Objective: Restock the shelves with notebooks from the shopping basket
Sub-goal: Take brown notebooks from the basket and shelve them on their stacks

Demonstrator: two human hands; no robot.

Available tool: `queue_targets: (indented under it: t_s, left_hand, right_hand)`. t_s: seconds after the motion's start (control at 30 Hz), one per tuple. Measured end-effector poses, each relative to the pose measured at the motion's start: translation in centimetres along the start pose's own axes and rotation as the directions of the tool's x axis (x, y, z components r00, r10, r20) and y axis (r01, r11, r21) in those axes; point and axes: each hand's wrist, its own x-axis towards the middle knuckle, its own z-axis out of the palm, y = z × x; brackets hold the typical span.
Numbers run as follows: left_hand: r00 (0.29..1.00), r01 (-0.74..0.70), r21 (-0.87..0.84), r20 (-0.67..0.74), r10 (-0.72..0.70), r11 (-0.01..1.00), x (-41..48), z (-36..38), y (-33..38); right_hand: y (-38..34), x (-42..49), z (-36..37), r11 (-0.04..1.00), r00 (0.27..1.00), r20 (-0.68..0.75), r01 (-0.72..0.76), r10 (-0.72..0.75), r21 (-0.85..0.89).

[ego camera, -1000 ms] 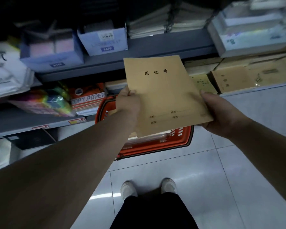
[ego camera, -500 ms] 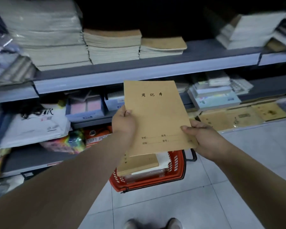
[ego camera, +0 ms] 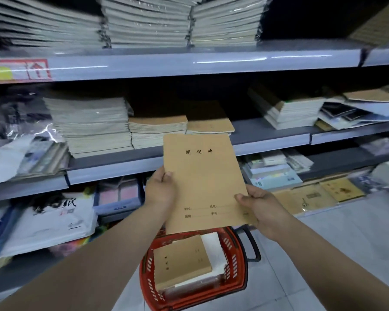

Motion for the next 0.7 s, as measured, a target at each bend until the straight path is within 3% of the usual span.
queue_targets:
  t_s: [0.4,0.7]
  left_hand:
    - [0.998,0.051,-0.092,0.03,-0.049,0.994,5.0,3.9,4.6]
    - [0.981,0.187,-0.144,0.071,-0.178,0.972,8.2,10.1,6.2]
  right_hand:
    - [-5.5,5.4,-2.2,0.999,0.999,-0.024,0.04,-0.04,0.002]
    - [-8.1,12.8,-6.5,0.999,0.995,-0.085,0.049,-0.049,-0.005]
